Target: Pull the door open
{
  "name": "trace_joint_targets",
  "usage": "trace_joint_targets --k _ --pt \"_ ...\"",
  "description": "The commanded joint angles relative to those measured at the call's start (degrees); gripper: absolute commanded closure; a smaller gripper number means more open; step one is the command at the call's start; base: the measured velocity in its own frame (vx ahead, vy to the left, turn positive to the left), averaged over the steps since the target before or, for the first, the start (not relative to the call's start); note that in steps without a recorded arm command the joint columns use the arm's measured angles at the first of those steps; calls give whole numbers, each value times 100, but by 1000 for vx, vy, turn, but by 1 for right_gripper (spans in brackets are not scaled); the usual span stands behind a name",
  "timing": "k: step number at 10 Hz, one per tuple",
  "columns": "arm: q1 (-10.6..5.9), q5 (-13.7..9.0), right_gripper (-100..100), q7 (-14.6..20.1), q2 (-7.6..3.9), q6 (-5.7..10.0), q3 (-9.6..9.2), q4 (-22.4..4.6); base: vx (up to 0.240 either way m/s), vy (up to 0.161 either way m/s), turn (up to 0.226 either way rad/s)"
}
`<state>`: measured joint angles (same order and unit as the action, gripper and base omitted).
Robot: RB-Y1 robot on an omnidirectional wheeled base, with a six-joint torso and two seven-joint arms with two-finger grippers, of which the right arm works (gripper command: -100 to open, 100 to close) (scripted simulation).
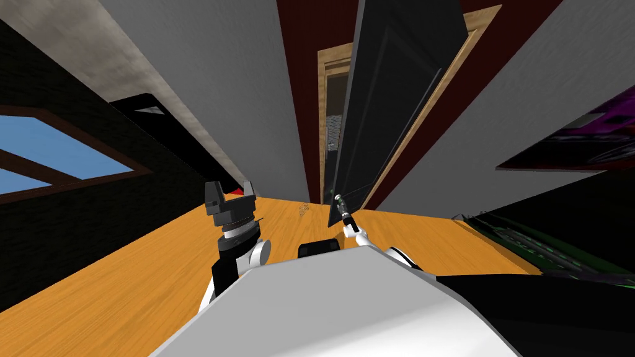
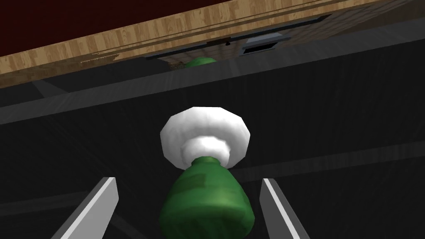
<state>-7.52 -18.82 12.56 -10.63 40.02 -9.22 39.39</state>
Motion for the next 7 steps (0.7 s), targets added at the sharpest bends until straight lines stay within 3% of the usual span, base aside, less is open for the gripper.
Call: trace_joint_targets --k 1,7 --pt "12 -54 -100 179 -18 18 -26 16 -51 -52 72" --pt "86 -451 -100 1067 -127 148 -216 88 -61 -54 124"
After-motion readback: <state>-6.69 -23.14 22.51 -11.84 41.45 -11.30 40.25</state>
